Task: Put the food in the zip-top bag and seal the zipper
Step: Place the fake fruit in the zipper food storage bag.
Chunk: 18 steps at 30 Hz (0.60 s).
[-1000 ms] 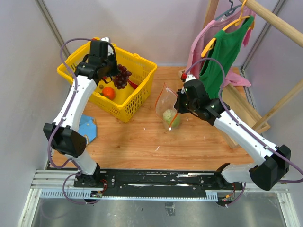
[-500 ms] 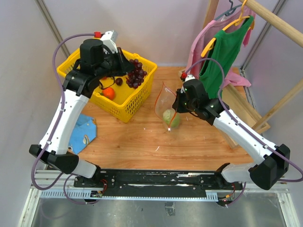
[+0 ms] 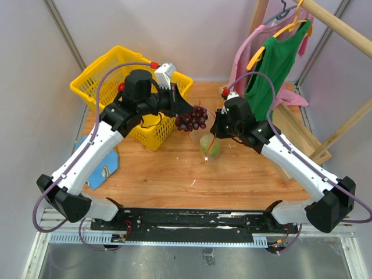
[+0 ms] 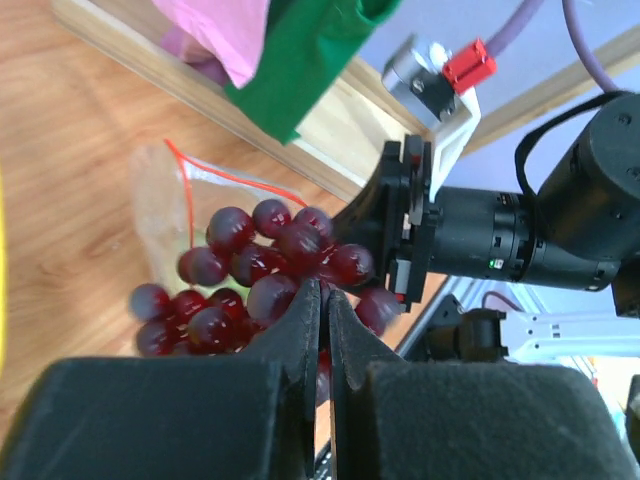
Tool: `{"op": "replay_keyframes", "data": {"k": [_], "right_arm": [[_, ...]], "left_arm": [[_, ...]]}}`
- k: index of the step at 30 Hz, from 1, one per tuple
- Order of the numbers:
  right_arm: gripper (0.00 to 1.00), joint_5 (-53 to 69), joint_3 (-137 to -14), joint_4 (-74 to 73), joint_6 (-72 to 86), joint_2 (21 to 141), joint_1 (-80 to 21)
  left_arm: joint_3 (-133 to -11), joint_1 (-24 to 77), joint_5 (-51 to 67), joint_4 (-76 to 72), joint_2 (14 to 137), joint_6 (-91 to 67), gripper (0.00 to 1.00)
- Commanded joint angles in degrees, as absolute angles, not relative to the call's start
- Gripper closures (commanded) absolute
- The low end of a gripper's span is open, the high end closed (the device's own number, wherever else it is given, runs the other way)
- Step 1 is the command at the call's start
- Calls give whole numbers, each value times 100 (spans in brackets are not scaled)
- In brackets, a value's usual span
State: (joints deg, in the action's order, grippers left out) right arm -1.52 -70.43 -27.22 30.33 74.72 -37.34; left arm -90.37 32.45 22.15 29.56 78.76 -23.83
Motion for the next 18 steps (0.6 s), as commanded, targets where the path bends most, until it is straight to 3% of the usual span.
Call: {"op": "replay_keyframes", "data": {"k": [1, 11, 18], "right_arm": [[99, -141, -7103, -2611, 3147, 7479, -3663], [99, -86, -7096, -2575, 3204, 7499, -3664], [99, 18, -7057, -2524, 3198, 7471, -3663]], "left_arm": [[-8583, 3541, 2500, 2103, 7663, -2737, 100], [-7786, 3898, 2284, 1401, 7769, -3215, 100], [-7848, 4025, 1057, 1897, 8013, -3068, 100]]}}
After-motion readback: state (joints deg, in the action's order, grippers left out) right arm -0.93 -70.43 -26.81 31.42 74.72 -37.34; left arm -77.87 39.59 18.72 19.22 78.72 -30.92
